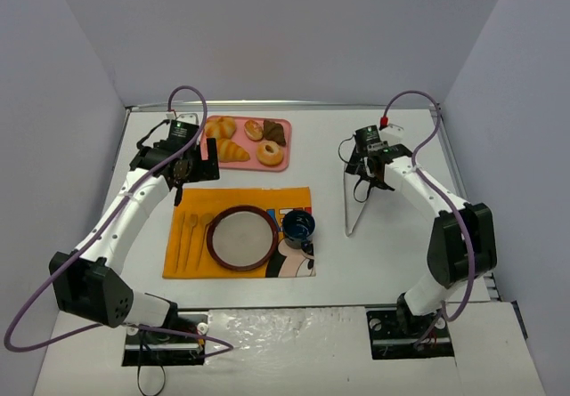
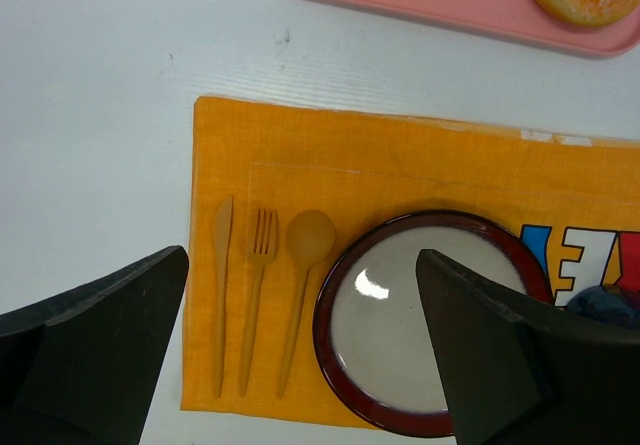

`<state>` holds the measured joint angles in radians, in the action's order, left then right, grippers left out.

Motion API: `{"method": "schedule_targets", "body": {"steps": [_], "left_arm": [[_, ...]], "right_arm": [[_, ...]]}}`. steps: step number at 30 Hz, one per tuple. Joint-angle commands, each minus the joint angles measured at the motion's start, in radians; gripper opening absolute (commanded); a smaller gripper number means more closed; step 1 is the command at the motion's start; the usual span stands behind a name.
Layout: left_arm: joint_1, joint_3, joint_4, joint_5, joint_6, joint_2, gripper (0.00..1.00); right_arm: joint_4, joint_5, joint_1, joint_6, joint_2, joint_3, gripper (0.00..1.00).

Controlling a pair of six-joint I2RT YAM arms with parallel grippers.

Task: Place the bread

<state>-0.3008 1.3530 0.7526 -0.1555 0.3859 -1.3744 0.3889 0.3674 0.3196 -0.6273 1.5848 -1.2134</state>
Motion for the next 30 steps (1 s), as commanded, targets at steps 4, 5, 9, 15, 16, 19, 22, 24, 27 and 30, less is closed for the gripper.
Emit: {"method": "schedule_targets", "body": {"steps": [4, 5, 9, 15, 16, 19, 22, 24, 27, 30], "left_arm": [[-0.007, 0.018, -0.070, 0.025, 0.031, -0.011, 0.97], [-0.007, 0.018, -0.071, 0.026, 0.029, -0.011, 0.97], [-0.006, 0.021, -0.071, 0.030, 0.026, -0.008, 0.97], [-0.004, 0.017, -0.062, 0.027, 0.013, 0.011, 0.97], [-0.003, 0.017, -0.061, 0.025, 0.009, 0.016, 0.97], [-0.001, 0.019, -0.056, 0.025, 0.003, 0.021, 0.97], [0.000, 0.023, -0.055, 0.027, 0.002, 0.020, 0.97], [0.000, 0.026, -0.055, 0.033, 0.005, 0.016, 0.97], [0.000, 0.028, -0.055, 0.038, 0.008, 0.011, 0.97], [0.000, 0.032, -0.053, 0.039, 0.008, 0.009, 0.97]], "right_arm": [[0.011, 0.049, -0.005, -0.090, 0.062, 0.013, 0.84], [0.011, 0.049, -0.005, -0.098, 0.072, 0.016, 0.83], [0.009, 0.056, -0.009, -0.132, 0.130, 0.020, 0.76], [-0.010, 0.039, -0.039, -0.137, 0.195, 0.007, 0.74], [-0.014, 0.033, -0.043, -0.130, 0.201, 0.005, 0.74], [-0.021, 0.026, -0.060, -0.116, 0.222, 0.000, 0.74], [-0.036, 0.019, -0.078, -0.107, 0.222, 0.011, 0.74], [-0.045, 0.016, -0.095, -0.099, 0.223, 0.012, 0.74], [-0.053, -0.001, -0.120, -0.078, 0.238, 0.006, 0.74], [-0.067, -0.019, -0.140, -0.060, 0.259, -0.003, 0.74]]}}
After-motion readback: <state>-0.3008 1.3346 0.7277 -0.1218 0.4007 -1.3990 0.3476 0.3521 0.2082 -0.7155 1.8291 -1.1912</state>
